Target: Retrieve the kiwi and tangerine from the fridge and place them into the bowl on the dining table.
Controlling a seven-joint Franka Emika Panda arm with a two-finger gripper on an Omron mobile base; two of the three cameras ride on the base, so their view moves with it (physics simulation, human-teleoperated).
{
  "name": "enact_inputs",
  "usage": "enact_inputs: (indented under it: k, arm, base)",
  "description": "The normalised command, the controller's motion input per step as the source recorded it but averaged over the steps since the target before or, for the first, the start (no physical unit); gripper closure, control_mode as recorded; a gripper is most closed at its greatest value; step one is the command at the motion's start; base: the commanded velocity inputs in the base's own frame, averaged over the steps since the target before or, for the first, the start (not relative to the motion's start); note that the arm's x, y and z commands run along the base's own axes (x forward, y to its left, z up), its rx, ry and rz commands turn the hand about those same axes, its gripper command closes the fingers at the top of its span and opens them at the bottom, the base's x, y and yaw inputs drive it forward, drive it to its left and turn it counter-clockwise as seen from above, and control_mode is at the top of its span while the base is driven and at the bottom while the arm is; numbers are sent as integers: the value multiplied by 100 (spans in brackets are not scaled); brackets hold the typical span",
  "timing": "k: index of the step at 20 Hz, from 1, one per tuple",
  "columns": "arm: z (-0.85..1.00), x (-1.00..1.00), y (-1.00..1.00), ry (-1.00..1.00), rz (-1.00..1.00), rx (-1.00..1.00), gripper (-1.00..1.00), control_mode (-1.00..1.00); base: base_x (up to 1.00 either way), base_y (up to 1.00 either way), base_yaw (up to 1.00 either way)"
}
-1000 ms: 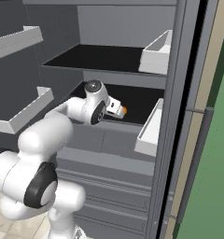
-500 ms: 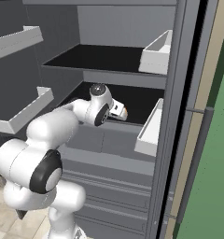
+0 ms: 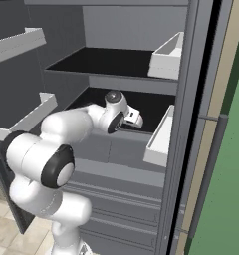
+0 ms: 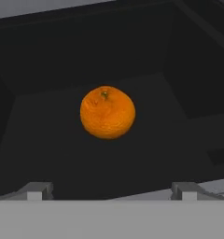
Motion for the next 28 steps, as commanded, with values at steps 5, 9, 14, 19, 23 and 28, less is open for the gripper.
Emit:
enact_inputs:
  k: [5, 9, 14, 19, 23, 28]
  arm:
    - [0, 46, -17, 0, 0, 0, -100, -100]
    - [-1, 41, -26, 0, 1, 0, -100, -100]
    - [-20, 38, -10, 3, 3, 0, -100, -100]
    - [-39, 33, 0, 1, 2, 0, -100, -100]
    - [-48, 13, 0, 1, 0, 0, -100, -100]
    - [-74, 0, 4, 2, 0, 0, -100, -100]
  base:
    - [0, 0, 0]
    - [0, 0, 0]
    - [0, 0, 0]
    - [0, 0, 0]
    - [0, 0, 0]
    - [0, 0, 0]
